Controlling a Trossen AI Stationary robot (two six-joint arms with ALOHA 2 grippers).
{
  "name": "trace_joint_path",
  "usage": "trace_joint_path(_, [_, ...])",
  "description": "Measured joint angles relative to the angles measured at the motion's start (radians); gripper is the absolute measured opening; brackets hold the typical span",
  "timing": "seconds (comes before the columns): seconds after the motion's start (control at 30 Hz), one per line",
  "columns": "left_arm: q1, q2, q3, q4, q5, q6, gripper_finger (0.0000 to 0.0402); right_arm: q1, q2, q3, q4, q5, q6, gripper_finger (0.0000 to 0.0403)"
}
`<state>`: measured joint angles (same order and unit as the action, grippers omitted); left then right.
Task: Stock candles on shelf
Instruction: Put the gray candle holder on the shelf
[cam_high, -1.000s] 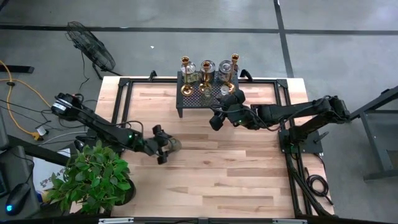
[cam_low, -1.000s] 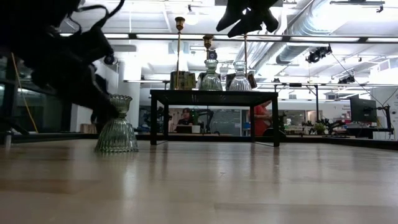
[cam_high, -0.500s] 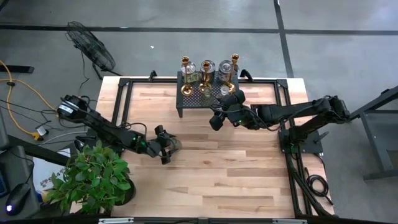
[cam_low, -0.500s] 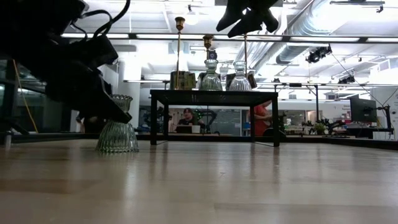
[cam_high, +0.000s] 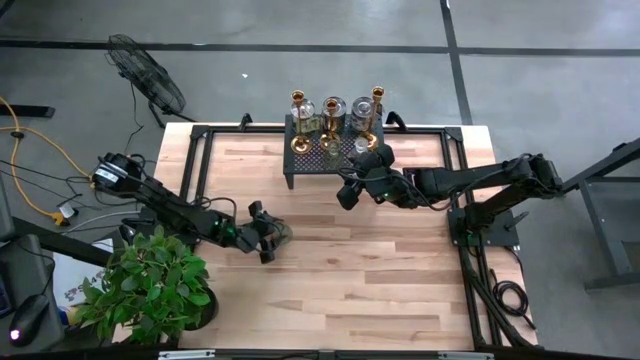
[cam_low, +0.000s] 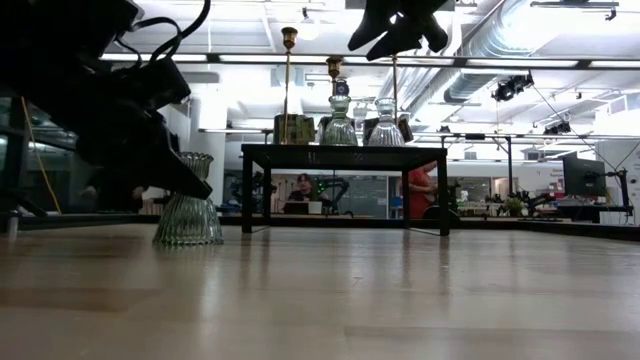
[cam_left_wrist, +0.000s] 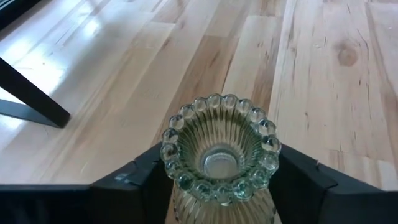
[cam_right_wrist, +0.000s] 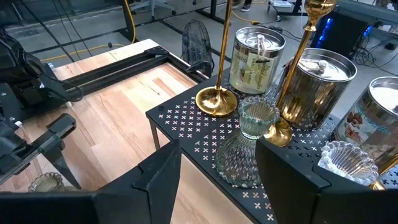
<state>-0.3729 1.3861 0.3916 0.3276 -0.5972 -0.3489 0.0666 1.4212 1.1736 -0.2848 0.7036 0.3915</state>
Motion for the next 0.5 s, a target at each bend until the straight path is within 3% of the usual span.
trace_joint_path(0.2, [0.000,0.000,0.000,0.007,0.002,0.000,0.0172,-0.001,0.000,0.000,-0.001,0.000,-0.002,0.0199])
trace_joint_path(0.5, [0.000,0.000,0.000,0.023,0.003,-0.003,0.0136,-0.001,0.000,0.000,-0.001,0.000,-0.003,0.0199])
